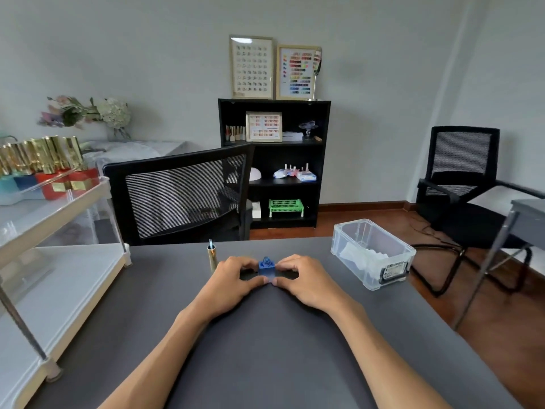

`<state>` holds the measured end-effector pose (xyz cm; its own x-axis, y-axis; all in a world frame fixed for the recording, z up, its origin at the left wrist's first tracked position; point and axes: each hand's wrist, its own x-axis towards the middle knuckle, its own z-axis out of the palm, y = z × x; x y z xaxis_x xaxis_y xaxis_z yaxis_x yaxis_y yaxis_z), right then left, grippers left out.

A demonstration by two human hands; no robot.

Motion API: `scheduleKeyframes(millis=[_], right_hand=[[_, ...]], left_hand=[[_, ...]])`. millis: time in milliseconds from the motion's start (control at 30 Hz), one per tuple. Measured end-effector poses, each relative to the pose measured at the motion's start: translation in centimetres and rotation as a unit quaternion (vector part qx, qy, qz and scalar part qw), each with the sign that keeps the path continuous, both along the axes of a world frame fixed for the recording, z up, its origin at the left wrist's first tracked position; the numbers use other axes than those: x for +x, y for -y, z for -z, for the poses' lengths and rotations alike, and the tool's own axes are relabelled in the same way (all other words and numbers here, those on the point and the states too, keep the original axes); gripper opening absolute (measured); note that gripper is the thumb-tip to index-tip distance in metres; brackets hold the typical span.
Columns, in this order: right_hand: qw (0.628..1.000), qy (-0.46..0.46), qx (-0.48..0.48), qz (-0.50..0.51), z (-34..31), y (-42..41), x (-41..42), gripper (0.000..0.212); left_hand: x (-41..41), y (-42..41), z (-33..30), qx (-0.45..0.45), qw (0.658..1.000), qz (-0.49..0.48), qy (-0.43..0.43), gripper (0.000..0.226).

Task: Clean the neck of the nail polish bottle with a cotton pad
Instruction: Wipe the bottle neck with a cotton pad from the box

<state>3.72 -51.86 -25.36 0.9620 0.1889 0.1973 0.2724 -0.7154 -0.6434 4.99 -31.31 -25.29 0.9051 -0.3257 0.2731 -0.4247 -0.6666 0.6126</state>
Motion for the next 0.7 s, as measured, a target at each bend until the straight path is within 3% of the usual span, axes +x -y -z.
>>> scheduleKeyframes(millis=[100, 200, 367, 500, 567, 700], right_hand=[[0.999, -0.014, -0.029, 0.004, -0.7, 0.5, -1.2, 0.031], [0.999, -0.011, -0.038, 0.016, -2.2, 1.1, -2.7, 0.039], [0.996, 0.067, 0.038, 0.050, -7.9, 4.1, -4.8, 0.029], [0.978, 0.127, 0.088, 0.139, -12.8, 9.4, -4.4, 0.018], [0.978, 0.098, 0.048, 0.180, -13.7, 11.3, -3.2, 0.016], [0.972, -0.050, -0.133, 0.188, -13.0, 11.4, -0.5, 0.023]], left_hand=[[0.3, 0.1, 0.6, -0.019, 1.000, -0.009, 0.016, 0.025], [0.4, 0.6, 1.0, -0.005, 0.999, -0.006, 0.036, 0.024], [0.6, 3.0, 1.1, -0.003, 0.999, 0.034, 0.025, 0.026], [0.4, 4.7, 0.9, -0.010, 0.998, 0.059, 0.024, 0.026], [0.2, 5.0, 1.1, -0.013, 0.997, 0.066, 0.030, 0.024], [0.1, 4.7, 1.4, -0.009, 0.997, 0.074, 0.029, 0.023]])
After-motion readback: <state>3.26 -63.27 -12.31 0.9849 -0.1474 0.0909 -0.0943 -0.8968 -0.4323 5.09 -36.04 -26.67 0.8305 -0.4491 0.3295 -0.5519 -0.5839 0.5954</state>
